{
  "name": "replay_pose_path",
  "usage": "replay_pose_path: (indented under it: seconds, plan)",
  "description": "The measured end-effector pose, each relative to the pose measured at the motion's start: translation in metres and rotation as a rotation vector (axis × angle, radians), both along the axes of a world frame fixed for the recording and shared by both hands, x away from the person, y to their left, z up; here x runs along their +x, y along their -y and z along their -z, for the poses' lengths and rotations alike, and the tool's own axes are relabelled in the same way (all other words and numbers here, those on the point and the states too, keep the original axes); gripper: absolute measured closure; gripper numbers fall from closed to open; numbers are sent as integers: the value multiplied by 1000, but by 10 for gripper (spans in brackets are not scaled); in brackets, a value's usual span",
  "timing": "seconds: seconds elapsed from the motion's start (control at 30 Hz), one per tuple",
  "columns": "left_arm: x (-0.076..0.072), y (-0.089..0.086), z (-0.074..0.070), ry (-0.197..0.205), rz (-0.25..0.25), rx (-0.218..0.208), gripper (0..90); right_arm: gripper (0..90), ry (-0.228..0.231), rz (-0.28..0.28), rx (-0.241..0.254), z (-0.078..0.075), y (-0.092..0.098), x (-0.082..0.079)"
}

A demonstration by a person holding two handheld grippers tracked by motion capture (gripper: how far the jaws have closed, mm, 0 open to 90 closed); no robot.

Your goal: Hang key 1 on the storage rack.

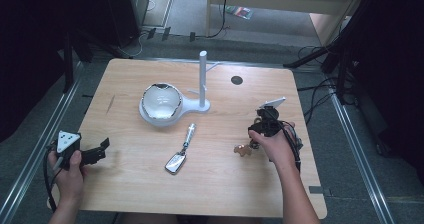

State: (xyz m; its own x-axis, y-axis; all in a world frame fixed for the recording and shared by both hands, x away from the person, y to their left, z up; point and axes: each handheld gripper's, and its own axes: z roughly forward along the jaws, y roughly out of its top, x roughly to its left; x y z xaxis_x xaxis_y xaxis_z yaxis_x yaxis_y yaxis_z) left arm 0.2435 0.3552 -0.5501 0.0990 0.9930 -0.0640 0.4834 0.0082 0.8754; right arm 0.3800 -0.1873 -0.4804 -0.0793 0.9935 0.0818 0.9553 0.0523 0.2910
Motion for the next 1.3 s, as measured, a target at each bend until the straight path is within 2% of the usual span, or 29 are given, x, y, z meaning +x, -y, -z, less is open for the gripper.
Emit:
replay_pose_path:
  seconds: [0.13, 0.2, 0.3, 0.5, 0.63, 0.97, 1.1, 1.17, 1.3]
  plan:
    - [0, 0, 0, 2, 0, -1, 1, 505, -46, 29, -30, 4, -2, 8]
    - [0, 0, 0, 1, 1, -1, 1, 509, -47, 23, -32, 5, -2, 9]
    - [0, 0, 0, 3, 2, 4, 1, 523, -66, 50, -32, 9, -6, 13]
    - [0, 0, 0, 2, 4, 2, 1, 549, -77, 73, -47, 13, -5, 17]
    - [1, 1, 0, 2, 4, 4, 1, 573, -114, 91, -48, 15, -4, 20]
    - [1, 1, 0, 0, 5, 9, 1, 601, -149, 99, -40, 18, -7, 25]
    - [0, 1, 0, 0, 5, 9, 2, 635, -164, 87, -62, 21, -8, 26]
    - [0, 1, 0, -1, 6, 11, 1, 670, -186, 77, -75, 23, -10, 26]
    - [0, 1, 0, 2, 7, 13, 1, 678, -198, 70, -94, 23, -13, 28]
